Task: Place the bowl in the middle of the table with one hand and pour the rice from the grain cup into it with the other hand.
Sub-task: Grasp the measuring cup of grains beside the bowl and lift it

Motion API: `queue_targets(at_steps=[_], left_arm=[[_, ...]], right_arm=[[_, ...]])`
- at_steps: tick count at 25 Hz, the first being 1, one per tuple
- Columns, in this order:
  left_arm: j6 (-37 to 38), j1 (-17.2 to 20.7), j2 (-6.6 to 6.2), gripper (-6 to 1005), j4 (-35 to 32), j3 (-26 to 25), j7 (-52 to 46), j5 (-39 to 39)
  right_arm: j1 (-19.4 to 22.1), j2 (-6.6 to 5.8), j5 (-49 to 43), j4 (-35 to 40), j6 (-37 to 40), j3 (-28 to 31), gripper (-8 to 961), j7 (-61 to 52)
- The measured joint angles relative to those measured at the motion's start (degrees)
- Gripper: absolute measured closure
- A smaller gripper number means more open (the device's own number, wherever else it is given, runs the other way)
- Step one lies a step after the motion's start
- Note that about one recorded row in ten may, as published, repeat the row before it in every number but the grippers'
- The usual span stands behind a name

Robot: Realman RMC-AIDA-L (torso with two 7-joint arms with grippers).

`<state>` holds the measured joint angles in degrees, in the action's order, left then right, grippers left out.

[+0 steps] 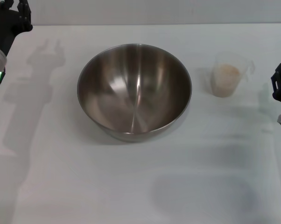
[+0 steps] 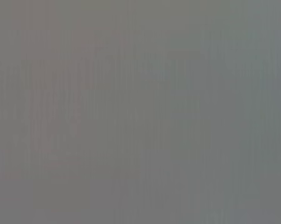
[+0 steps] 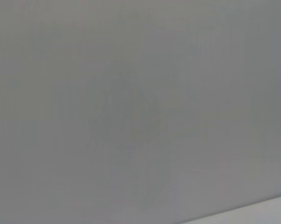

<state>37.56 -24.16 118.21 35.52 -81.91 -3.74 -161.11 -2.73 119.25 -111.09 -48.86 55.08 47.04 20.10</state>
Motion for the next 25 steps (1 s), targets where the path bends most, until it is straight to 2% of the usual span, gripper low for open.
queue_targets(at_steps=[12,25], left_arm=[[0.22,0.34,0.0,707,0.97,-0.13,0.0,0.01],[0.41,-0.74,0.0,707,0.95,-1.4,0.26,0.01]], right_arm=[[-4.71,-0.05,1.12,3.72,-4.65,0.51,375,-0.89],[-5.57,0.08,1.15,4.05,-5.17,-0.2,375,-1.38]])
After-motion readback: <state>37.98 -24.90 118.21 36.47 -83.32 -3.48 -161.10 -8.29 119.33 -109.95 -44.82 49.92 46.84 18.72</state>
